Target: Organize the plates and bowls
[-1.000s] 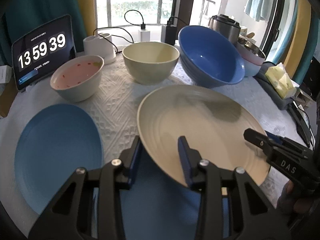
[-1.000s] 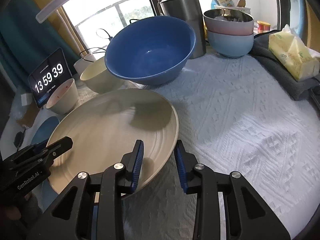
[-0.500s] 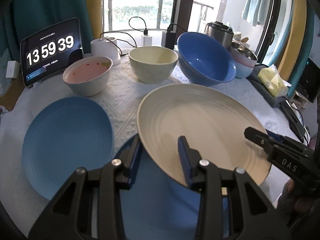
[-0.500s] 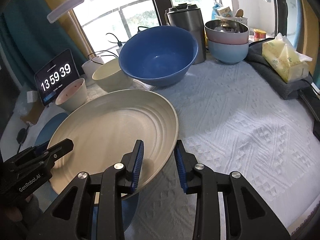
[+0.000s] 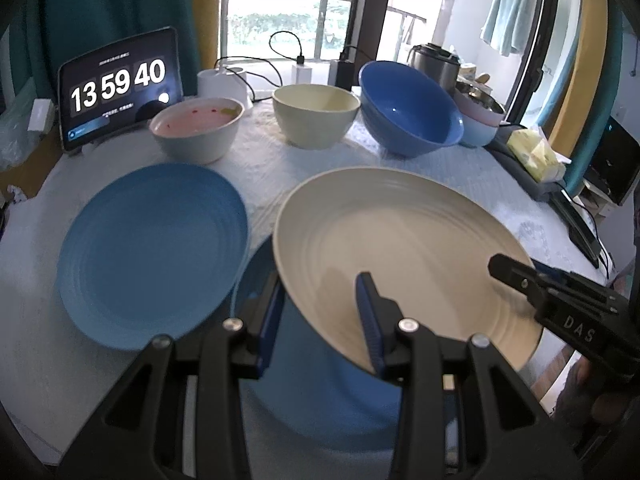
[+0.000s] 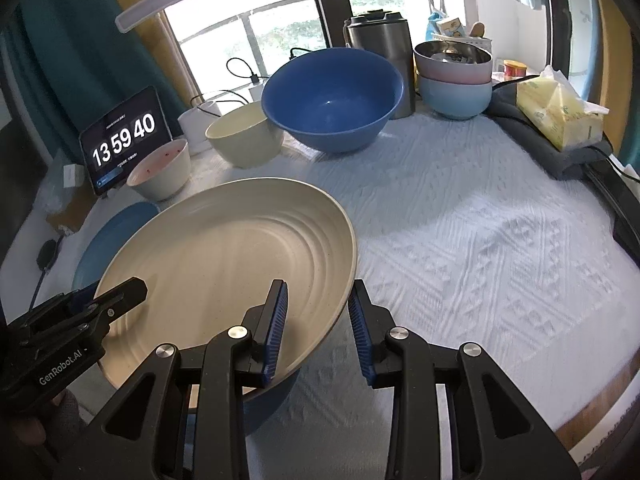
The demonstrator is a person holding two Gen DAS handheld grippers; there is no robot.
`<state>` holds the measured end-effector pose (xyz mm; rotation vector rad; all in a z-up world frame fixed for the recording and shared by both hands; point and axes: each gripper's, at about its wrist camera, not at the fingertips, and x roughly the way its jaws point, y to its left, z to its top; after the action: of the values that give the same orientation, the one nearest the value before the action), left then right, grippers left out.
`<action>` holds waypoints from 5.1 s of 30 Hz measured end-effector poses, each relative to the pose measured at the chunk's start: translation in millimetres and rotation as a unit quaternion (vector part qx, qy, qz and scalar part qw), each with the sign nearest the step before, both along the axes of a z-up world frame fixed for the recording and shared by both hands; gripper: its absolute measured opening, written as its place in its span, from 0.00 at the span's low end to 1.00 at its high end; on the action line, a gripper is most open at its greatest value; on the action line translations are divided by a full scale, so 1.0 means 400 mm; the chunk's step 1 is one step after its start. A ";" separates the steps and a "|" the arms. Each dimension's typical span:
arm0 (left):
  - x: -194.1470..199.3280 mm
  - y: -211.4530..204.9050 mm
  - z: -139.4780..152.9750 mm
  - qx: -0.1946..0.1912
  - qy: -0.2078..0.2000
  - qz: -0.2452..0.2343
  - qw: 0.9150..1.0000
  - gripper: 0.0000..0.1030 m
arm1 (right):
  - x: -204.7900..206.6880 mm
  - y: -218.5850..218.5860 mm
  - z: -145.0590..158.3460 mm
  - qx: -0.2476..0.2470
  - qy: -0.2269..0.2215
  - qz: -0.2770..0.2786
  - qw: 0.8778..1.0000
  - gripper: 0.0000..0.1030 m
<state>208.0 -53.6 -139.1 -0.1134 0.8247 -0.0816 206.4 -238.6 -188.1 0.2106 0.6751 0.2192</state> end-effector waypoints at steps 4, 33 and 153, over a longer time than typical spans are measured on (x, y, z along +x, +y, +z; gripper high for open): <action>-0.025 0.011 -0.007 -0.001 0.000 0.002 1.000 0.37 | -0.023 0.014 -0.007 -0.003 0.003 0.001 1.000 0.33; -0.077 0.076 -0.009 0.003 -0.006 0.019 1.000 0.62 | -0.048 0.051 0.018 -0.025 -0.004 -0.014 1.000 0.33; 0.052 0.518 -0.081 0.000 0.007 0.162 0.987 0.47 | 0.263 0.569 0.045 -0.109 0.038 0.157 0.981 0.24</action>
<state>228.8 153.4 -171.4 -0.2470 0.8120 0.2251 311.7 -11.0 -170.2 -0.0992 0.8013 0.4378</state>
